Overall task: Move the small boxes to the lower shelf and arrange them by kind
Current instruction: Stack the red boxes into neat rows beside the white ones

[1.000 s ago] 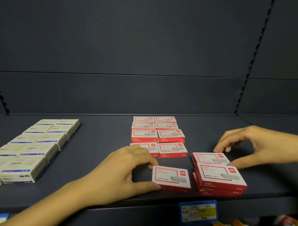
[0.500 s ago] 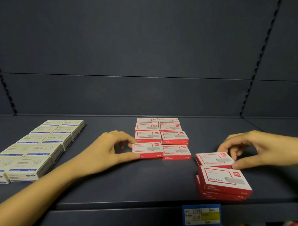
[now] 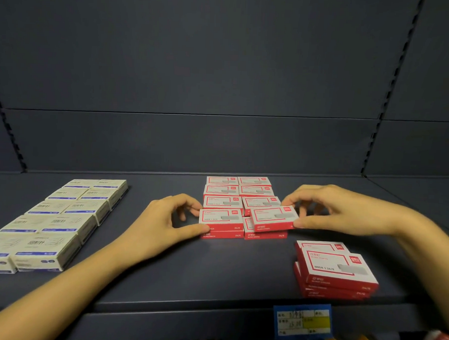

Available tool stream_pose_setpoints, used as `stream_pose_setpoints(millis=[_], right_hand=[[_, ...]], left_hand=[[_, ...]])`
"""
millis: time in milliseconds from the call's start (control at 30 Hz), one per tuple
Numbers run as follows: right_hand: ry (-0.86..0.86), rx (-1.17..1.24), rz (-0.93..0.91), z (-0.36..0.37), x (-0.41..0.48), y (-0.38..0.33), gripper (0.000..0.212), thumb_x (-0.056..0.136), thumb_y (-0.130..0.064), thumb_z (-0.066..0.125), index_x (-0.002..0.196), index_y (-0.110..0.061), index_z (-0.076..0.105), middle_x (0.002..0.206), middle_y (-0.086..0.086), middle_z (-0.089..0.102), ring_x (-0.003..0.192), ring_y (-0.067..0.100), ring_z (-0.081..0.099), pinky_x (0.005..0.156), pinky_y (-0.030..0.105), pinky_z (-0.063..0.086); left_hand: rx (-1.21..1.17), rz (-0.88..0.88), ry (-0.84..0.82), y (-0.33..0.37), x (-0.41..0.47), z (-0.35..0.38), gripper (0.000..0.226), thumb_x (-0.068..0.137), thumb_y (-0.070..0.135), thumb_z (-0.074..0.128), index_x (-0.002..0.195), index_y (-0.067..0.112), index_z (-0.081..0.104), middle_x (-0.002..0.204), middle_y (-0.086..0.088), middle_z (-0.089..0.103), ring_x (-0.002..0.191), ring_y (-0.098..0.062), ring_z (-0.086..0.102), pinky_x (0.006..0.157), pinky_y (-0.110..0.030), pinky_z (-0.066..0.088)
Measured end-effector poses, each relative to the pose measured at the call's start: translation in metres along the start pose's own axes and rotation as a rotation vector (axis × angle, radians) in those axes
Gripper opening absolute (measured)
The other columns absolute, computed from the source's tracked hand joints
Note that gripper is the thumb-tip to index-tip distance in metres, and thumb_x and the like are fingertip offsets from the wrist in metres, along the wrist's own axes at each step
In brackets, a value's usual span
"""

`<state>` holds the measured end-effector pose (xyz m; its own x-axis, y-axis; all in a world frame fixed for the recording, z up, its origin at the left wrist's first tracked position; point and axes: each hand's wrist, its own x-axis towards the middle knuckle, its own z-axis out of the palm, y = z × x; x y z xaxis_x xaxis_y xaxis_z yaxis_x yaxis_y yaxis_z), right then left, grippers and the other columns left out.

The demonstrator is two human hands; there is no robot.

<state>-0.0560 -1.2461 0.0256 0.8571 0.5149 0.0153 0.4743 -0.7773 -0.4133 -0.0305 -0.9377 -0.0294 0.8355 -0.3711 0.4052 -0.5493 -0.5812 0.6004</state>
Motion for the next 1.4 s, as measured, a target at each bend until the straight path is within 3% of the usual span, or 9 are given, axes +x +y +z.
stream_pose_setpoints(millis=[233,400,500,600,700,933,1133,1333,1400], right_hand=[[0.153,-0.072,0.043,0.014,0.012,0.003,0.036,0.078,-0.042,0.066,0.113,-0.035,0.060,0.105,-0.020,0.061,0.074,-0.001,0.057,0.062,0.014,0.045],[0.263,0.019,0.007,0.010,-0.004,0.003,0.038,0.070,-0.051,0.061,0.104,-0.035,0.065,0.099,-0.022,0.063,0.075,0.006,0.060,0.065,0.014,0.046],[0.309,0.033,0.011,0.004,-0.022,0.005,0.034,0.068,-0.054,0.058,0.098,-0.040,0.066,0.097,-0.017,0.066,0.080,0.008,0.060,0.068,0.019,0.049],[0.303,0.048,0.016,0.000,-0.040,0.006,0.032,0.069,-0.055,0.057,0.096,-0.042,0.067,0.098,-0.019,0.068,0.087,0.010,0.062,0.075,0.029,0.052],[0.292,0.066,0.004,-0.002,-0.055,0.004,0.029,0.073,-0.058,0.056,0.096,-0.045,0.067,0.099,-0.020,0.068,0.089,0.011,0.062,0.077,0.034,0.052],[0.273,0.032,-0.017,0.001,-0.076,-0.002,0.026,0.079,-0.057,0.053,0.099,-0.046,0.065,0.100,-0.020,0.067,0.092,0.009,0.062,0.076,0.022,0.048],[0.241,0.008,-0.012,0.003,-0.086,-0.007,0.026,0.086,-0.055,0.044,0.104,-0.048,0.062,0.105,-0.024,0.065,0.101,0.001,0.061,0.077,0.017,0.049],[0.118,-0.085,0.027,0.014,-0.088,-0.008,0.055,0.061,-0.082,0.054,0.108,-0.054,0.055,0.109,-0.022,0.060,0.100,0.005,0.056,0.074,0.024,0.052],[0.091,-0.134,0.050,0.017,-0.087,-0.007,0.063,0.054,-0.087,0.052,0.109,-0.057,0.051,0.110,-0.025,0.056,0.102,0.002,0.052,0.074,0.025,0.052]], left_hand=[[0.035,0.000,0.005,-0.001,-0.003,0.001,0.029,0.070,0.036,0.075,0.095,0.030,0.062,0.087,0.021,0.065,0.079,0.000,0.054,0.067,-0.005,0.038],[0.105,0.109,0.190,0.027,-0.007,0.000,0.030,0.070,0.039,0.074,0.094,0.024,0.064,0.092,0.019,0.061,0.081,-0.004,0.054,0.073,-0.008,0.037],[-0.022,0.274,0.081,0.066,-0.014,0.013,0.032,0.070,0.045,0.072,0.094,0.024,0.069,0.090,0.020,0.064,0.086,0.003,0.056,0.079,-0.010,0.041],[0.038,0.341,-0.135,0.096,-0.017,0.037,0.049,0.068,0.058,0.067,0.107,0.030,0.063,0.101,0.020,0.061,0.097,0.005,0.053,0.090,-0.019,0.043],[0.073,0.328,-0.229,0.107,-0.014,0.056,0.057,0.066,0.065,0.064,0.114,0.035,0.056,0.104,0.025,0.055,0.099,0.008,0.046,0.088,-0.019,0.041],[0.025,0.301,-0.251,0.106,-0.007,0.065,0.039,0.072,0.051,0.067,0.105,0.031,0.060,0.095,0.020,0.053,0.089,0.003,0.047,0.079,-0.018,0.042],[-0.040,0.263,-0.170,0.096,-0.010,0.036,0.036,0.073,0.050,0.065,0.102,0.028,0.065,0.101,0.016,0.062,0.099,0.001,0.054,0.088,-0.020,0.043],[-0.047,0.150,-0.055,0.072,-0.019,0.000,0.043,0.061,0.050,0.066,0.097,0.026,0.068,0.094,0.013,0.063,0.088,-0.001,0.056,0.080,-0.015,0.042],[-0.020,0.119,-0.052,0.063,-0.024,-0.007,0.044,0.061,0.048,0.067,0.099,0.026,0.068,0.093,0.011,0.064,0.087,-0.007,0.056,0.078,-0.019,0.042]])
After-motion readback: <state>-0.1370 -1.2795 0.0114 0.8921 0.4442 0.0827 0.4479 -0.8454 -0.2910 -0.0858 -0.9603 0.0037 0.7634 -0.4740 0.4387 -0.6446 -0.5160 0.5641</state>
